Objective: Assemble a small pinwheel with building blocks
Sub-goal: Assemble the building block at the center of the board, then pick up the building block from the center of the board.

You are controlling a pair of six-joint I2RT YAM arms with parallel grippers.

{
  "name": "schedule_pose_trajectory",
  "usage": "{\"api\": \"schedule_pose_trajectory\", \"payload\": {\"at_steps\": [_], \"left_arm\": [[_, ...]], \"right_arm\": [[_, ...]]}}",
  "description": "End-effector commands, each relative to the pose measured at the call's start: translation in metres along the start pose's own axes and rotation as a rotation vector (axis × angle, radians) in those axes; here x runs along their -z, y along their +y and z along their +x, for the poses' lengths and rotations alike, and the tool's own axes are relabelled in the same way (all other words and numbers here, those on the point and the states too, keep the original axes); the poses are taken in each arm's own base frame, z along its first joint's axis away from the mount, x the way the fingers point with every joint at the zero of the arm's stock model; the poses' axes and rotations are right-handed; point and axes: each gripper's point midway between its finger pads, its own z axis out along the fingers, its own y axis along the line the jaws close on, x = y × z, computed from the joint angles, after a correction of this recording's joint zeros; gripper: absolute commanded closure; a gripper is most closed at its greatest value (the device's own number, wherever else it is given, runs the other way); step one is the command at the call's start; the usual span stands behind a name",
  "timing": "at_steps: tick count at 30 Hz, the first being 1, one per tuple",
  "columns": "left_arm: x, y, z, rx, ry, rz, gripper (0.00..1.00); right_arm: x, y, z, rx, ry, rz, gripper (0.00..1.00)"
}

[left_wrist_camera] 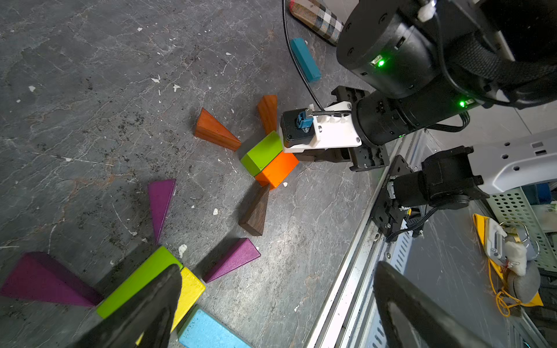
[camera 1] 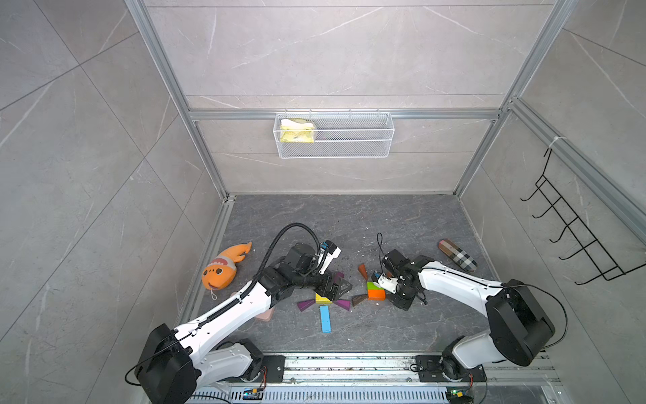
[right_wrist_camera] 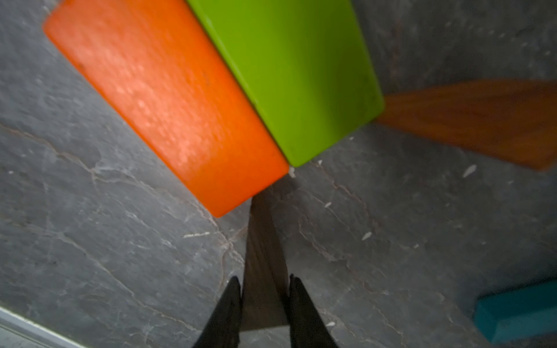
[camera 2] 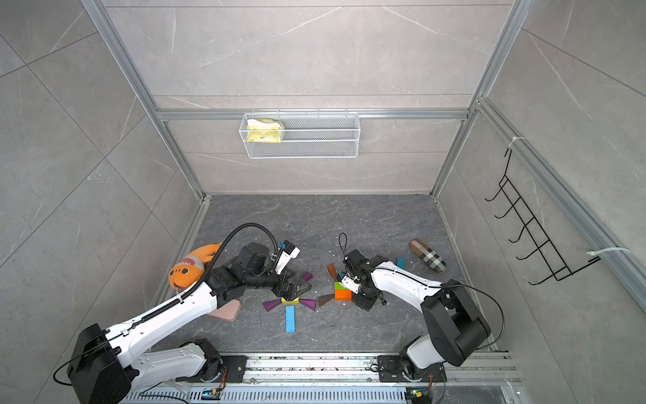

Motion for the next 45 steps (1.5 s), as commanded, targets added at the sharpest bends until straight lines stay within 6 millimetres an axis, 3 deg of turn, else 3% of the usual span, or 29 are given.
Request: {"api": "schedule_pose_trajectory", "payload": {"at_steps": [1,4,8,13,19,22,24,25,27,31,36,45], "left_arm": [[0.006,-0.003,-0.007,0.0,-0.031,0.006,0.0],[0.006,-0.003,-0.007,0.001,-0.029,0.006,0.0],[0.005,-0.002,-0.006,0.002,-0.027,0.003,0.0],[0.006,-0.003,-0.009,0.007,-0.033,0.005,0.0],[0.005,-0.004,-0.011,0.019,-0.035,0.009,0.0],[0.003,-0.009,-0.015,0.001,-0.04,0.03,0.0],[0.004,-0.013,-0.019,-0.028,-0.044,0.038,0.0],[0.004,-0.015,-0.021,-0.045,-0.049,0.04,0.0],[0.004,-0.018,-0.025,-0.083,-0.062,0.04,0.0],[0.001,-0.02,-0.028,-0.096,-0.061,0.042,0.0],[-0.003,-0.02,-0.027,-0.087,-0.053,0.033,0.0],[-0.009,-0.017,-0.028,-0.063,-0.043,0.021,0.0]], "right_arm": [[-0.001,-0.001,0.004,0.007,0.008,0.02,0.65],[0.002,-0.003,0.003,0.004,-0.009,0.035,0.52],[0.008,-0.004,0.001,0.0,-0.035,0.049,0.44],[0.02,-0.008,0.0,-0.012,-0.052,0.072,0.42],[0.053,-0.016,-0.007,-0.057,-0.155,0.125,0.44],[0.066,-0.057,-0.009,-0.222,-0.187,0.314,0.52],[0.073,-0.095,-0.001,-0.437,-0.205,0.375,0.6],[0.078,-0.114,0.007,-0.556,-0.207,0.392,0.6],[0.083,-0.148,0.028,-0.841,-0.196,0.382,0.47],[0.053,-0.173,0.059,-1.132,-0.09,0.288,0.45],[0.006,-0.171,0.06,-1.222,-0.05,0.15,0.41],[-0.015,-0.192,0.056,-1.257,-0.048,0.176,0.45]]}}
